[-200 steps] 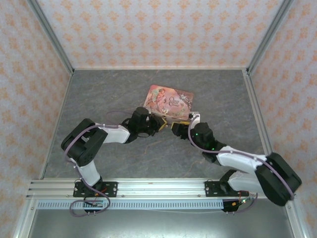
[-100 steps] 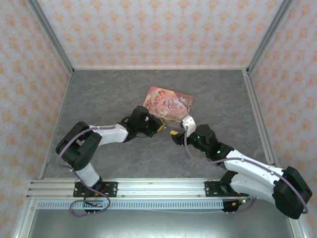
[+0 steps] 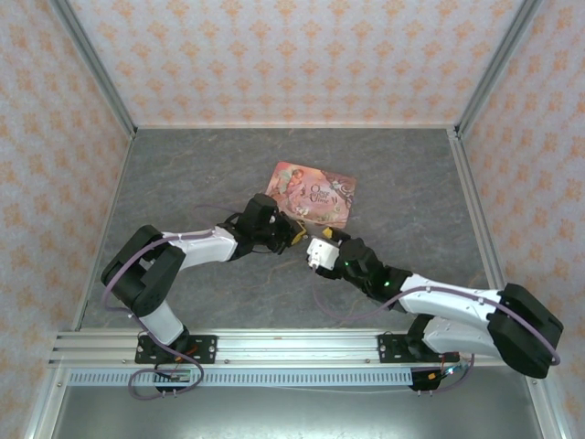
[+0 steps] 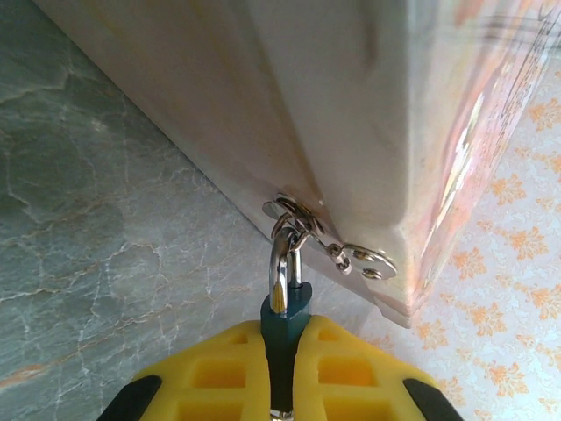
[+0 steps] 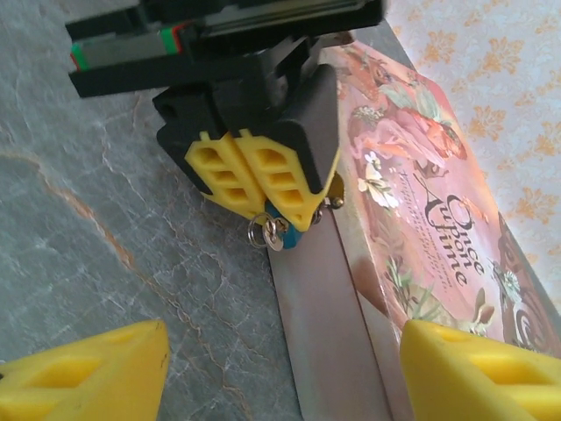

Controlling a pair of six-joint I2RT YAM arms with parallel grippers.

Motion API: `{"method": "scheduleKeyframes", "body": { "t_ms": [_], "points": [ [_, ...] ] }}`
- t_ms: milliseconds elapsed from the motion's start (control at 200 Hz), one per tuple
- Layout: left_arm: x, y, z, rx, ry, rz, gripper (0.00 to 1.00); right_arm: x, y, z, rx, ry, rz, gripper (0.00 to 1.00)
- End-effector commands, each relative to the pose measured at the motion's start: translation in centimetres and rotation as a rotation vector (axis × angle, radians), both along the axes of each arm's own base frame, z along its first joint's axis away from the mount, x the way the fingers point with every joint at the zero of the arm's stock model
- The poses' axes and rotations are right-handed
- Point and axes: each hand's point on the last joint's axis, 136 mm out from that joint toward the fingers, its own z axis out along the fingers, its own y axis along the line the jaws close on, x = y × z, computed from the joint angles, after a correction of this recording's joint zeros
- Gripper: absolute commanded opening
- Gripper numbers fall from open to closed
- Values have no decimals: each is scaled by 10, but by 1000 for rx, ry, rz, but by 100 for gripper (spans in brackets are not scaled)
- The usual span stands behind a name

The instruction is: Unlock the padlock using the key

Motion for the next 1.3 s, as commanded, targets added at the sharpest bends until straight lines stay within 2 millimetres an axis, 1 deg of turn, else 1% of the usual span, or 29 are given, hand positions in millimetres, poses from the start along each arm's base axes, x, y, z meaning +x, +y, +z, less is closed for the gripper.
{"method": "scheduleKeyframes", "body": {
  "t_ms": [0,10,20,35,165,380,455,500,611,651,736,796,876,1006,1086,1221,1296],
  "points": [
    [6,-15,29,-64,-47,-12,0,10,8,11,-22,-87,13,69],
    [6,-15,29,-63,-45,-13,0,10,8,12,-20,-89,14,69],
    [6,-16,29,-63,-46,-13,0,11,9,6,-32,-80,15,69],
    [5,-16,28,-64,-45,-14,0,12,10,4,-36,-76,12,69],
    [5,-21,28,-72,-40,-18,0,21,16,-3,-34,-72,-18,63],
    [4,-25,31,-76,-38,-25,0,28,22,-15,-20,-49,-42,49],
    [4,-26,31,-74,-40,-26,0,29,23,-13,0,-52,-47,48],
    [3,-25,30,-73,-38,-25,0,29,23,-12,5,-55,-48,45],
    [3,-27,30,-72,-36,-26,0,30,24,-10,9,-59,-50,42],
    [2,-27,29,-71,-35,-28,0,30,25,-10,8,-59,-48,40],
    [1,-28,28,-69,-32,-31,0,31,26,-8,12,-60,-46,39],
    [1,-28,28,-69,-32,-31,0,32,27,-9,7,-59,-46,35],
    [1,-28,28,-68,-32,-32,0,33,28,-9,9,-62,-50,34],
    [0,-28,27,-65,-29,-33,0,35,29,-10,4,-65,-57,29],
    [0,-28,26,-65,-29,-33,0,37,29,-12,-5,-66,-62,28],
    [0,-28,26,-65,-26,-32,0,41,28,-14,-8,-75,-81,21],
    [0,-28,27,-67,-28,-34,0,43,28,-15,-7,-78,-91,19]
  ]
}}
